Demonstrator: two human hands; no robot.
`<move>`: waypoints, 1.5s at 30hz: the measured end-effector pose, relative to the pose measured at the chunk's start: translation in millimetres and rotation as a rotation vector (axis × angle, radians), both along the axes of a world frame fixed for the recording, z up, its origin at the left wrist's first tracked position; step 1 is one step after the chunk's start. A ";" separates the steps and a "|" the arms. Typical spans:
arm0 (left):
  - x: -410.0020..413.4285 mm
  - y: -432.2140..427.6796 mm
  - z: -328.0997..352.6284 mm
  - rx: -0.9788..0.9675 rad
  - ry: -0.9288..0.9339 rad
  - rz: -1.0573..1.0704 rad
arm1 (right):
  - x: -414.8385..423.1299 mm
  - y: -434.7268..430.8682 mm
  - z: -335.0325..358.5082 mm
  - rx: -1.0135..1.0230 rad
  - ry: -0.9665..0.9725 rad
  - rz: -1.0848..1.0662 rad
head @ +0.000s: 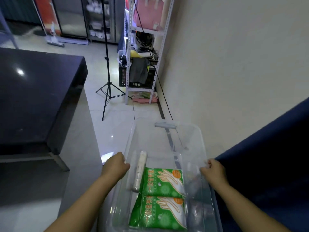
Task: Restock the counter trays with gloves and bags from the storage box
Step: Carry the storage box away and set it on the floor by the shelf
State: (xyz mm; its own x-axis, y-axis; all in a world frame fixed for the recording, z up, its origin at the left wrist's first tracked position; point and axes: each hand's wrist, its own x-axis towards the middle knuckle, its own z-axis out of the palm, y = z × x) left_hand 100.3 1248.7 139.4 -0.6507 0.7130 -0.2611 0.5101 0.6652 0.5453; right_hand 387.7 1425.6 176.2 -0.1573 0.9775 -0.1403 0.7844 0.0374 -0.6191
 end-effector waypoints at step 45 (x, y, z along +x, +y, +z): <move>-460.8 348.6 11.9 0.024 0.016 0.799 | -639.2 465.3 -3.7 -0.018 0.106 0.585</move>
State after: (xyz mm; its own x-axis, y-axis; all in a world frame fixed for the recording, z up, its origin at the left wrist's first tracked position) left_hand -360.4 1597.3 151.3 -0.9706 0.0352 -0.2380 -0.1077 0.8210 0.5607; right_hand -251.4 1890.9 172.5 -0.6832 0.7219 -0.1099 0.5703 0.4335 -0.6977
